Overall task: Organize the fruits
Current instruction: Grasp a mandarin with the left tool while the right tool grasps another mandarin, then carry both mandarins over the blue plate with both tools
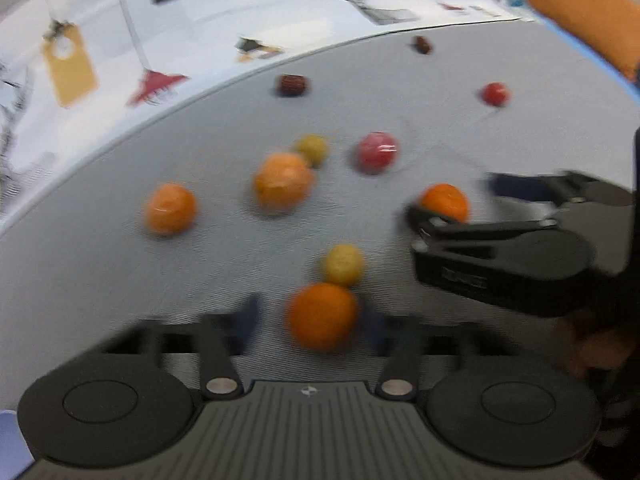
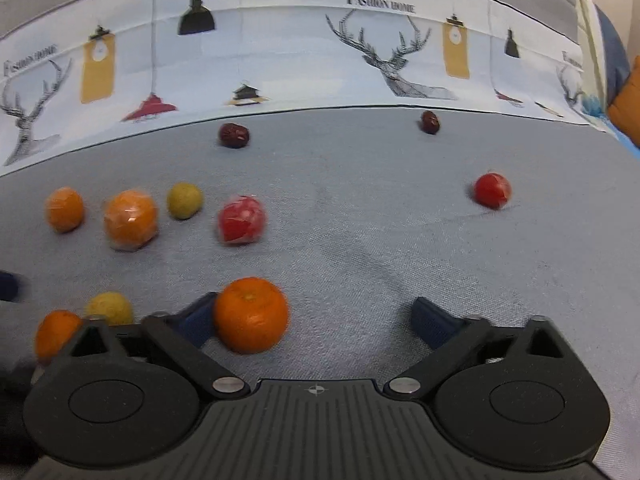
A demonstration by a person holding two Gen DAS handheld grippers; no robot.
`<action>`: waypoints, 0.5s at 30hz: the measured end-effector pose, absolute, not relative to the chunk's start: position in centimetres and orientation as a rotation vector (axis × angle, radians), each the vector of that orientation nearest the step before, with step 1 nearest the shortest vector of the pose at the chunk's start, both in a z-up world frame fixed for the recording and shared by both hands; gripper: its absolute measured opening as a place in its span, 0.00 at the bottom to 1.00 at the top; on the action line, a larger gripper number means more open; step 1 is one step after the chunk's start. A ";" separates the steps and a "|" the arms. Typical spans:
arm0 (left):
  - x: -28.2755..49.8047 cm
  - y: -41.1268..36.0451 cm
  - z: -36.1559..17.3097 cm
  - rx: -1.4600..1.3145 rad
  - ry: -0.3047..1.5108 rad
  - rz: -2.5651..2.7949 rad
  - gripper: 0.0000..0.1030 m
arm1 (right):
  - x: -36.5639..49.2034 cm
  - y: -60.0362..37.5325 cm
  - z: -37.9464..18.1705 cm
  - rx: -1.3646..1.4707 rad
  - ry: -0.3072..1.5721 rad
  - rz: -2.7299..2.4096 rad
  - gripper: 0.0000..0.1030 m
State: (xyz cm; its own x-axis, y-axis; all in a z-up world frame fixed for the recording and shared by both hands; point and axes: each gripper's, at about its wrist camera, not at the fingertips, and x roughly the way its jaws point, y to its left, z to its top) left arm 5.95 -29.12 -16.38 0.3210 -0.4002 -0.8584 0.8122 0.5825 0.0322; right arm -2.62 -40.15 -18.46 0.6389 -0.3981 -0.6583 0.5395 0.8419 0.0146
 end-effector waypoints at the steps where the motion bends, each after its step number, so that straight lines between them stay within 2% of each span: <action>1: 5.9 -29.0 -16.2 0.490 0.945 -0.852 0.37 | -2.9 -39.8 -18.3 0.207 0.679 -0.518 0.36; 8: 5.2 -26.5 -13.7 0.484 0.935 -0.740 0.37 | -4.6 -41.2 -16.4 0.221 0.550 -0.695 0.34; 12: 4.0 -22.3 -9.7 0.467 0.935 -0.623 0.37 | -5.8 -41.7 -16.0 0.234 0.569 -0.777 0.34; 15: 2.5 -18.3 -6.5 0.446 0.922 -0.546 0.37 | -7.7 -40.5 -13.6 0.273 0.535 -0.763 0.34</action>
